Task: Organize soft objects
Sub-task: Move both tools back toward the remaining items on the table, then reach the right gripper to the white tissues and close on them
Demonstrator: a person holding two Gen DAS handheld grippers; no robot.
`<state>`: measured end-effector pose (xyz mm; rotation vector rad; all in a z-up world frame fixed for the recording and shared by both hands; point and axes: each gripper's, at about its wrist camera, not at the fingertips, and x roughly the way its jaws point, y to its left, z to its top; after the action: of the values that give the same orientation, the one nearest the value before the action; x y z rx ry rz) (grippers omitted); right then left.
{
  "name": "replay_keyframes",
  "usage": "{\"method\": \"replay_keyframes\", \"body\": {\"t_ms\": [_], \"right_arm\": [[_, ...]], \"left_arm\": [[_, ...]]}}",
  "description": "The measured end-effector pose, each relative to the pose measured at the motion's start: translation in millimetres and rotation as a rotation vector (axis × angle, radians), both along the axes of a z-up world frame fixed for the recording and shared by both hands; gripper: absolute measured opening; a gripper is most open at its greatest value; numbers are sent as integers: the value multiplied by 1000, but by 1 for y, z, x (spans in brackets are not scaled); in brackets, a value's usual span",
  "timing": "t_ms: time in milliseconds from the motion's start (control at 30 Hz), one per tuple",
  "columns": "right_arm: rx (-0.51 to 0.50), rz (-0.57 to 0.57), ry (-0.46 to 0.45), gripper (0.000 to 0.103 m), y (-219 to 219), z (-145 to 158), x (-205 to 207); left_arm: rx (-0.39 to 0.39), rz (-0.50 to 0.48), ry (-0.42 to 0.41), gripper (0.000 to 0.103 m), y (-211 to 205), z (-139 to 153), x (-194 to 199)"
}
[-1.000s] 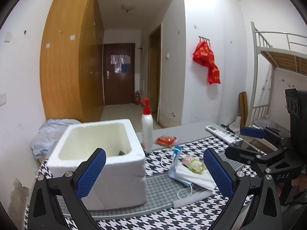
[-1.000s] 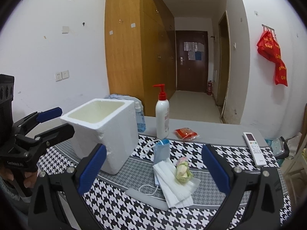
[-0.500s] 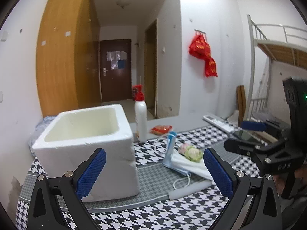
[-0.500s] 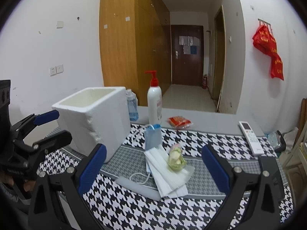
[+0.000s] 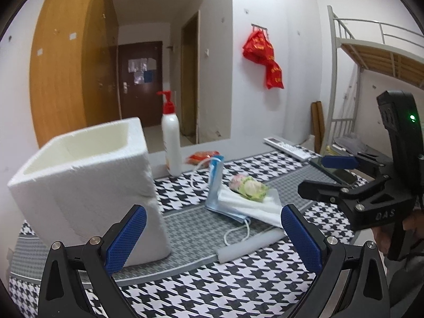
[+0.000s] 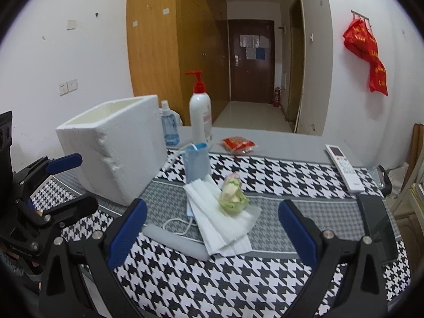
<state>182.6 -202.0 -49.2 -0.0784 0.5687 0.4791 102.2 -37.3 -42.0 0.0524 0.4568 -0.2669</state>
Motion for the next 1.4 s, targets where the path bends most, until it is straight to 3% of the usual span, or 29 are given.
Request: {"method": "replay_keyframes", "body": {"t_ms": [267,533,600,900,967,1200,1400], "right_arm": [[-2,-12,43,101,-3,-14,10],[-3,-30,75,101,-11,-24,20],[-3,-38,80,101,-14,-25,22],[11,-52,112,101,-18,-36,29],[16,-53,115,101,-20,-37,30],[15,-54,126,101,-21,-40,34],[23,-56,134,101,-20,-42,37]], "left_arm": [[22,-126,86,102,-12,-18,16],[115,-197,133,100,-23,-37,32],[145,-207,159,95,-25,-44,40],[125,-267,309,82,-26,-63,68],[131,-279,326,75,-28,-68,72],[164,-312,333,72,-33,-75,72],[182,-340,371,52,-40,-83,77]]}}
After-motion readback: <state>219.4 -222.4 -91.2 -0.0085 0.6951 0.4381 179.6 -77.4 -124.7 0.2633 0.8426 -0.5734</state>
